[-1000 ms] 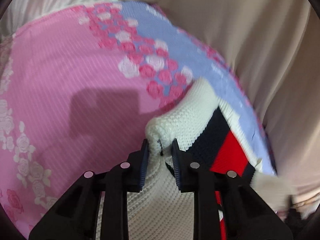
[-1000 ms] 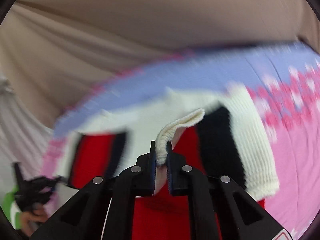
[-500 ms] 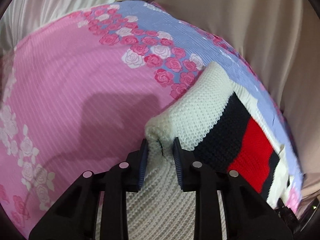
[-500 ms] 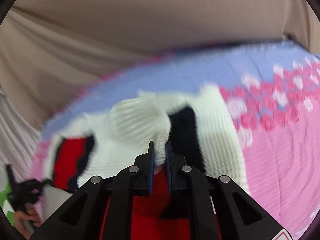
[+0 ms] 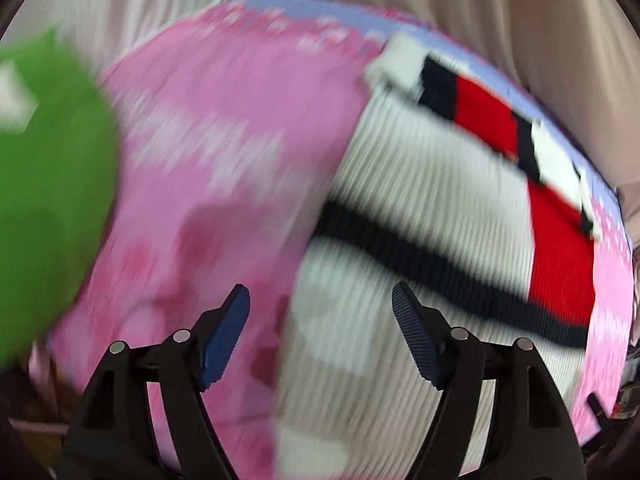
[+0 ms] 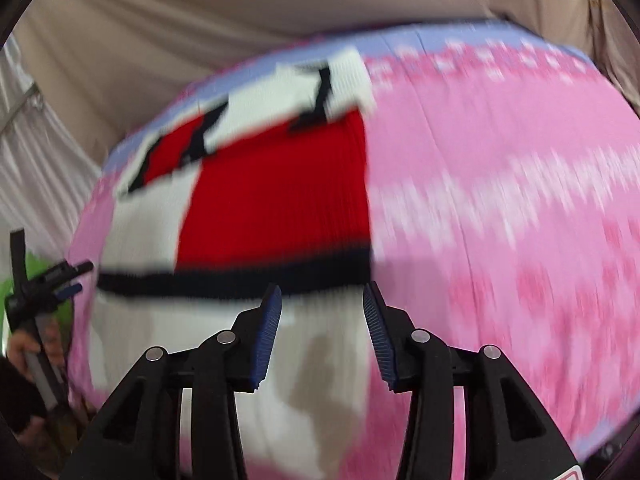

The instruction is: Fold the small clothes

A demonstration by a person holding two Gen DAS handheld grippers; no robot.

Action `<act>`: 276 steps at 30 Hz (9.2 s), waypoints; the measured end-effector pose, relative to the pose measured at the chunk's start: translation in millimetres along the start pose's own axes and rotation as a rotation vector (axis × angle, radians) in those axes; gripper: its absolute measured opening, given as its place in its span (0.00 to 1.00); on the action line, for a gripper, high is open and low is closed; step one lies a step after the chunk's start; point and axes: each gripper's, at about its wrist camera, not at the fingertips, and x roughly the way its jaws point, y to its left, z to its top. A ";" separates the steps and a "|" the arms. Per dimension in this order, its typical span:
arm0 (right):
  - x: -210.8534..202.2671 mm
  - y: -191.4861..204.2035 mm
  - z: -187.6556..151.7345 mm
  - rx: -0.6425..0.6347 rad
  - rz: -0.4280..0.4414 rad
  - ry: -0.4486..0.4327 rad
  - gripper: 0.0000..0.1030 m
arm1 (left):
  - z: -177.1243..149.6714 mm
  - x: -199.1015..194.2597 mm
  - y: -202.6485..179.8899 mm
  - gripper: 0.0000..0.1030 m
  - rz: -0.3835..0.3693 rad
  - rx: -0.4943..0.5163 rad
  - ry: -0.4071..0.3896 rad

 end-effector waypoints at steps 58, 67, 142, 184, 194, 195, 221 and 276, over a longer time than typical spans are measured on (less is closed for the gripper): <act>-19.3 -37.5 -9.2 0.163 0.096 0.001 0.44 | -43.3 -40.4 -53.3 0.68 -0.118 0.160 -0.132; -32.3 -50.6 -16.0 0.002 0.030 -0.061 0.58 | -25.3 -7.3 -70.5 0.81 -0.109 0.320 -0.124; -32.8 -78.1 -28.0 0.156 -0.145 0.033 0.07 | -51.0 -25.3 -2.5 0.10 -0.002 0.073 0.269; 50.0 -61.1 73.9 0.221 -0.051 -0.035 0.09 | 62.3 44.3 -111.7 0.11 -0.059 0.214 0.007; 12.1 72.1 11.0 -0.067 0.176 0.002 0.04 | -9.5 -5.5 -180.0 0.12 -0.194 0.393 0.046; 25.0 94.0 2.8 -0.126 0.215 0.044 0.03 | -16.5 4.2 -184.4 0.11 -0.176 0.412 0.065; 51.6 5.6 34.8 0.050 -0.084 0.036 0.00 | 22.0 20.6 -134.5 0.17 -0.107 0.288 0.003; -3.2 -6.1 -106.9 0.020 -0.086 0.101 0.00 | -98.5 -3.9 -107.7 0.15 -0.091 0.340 0.098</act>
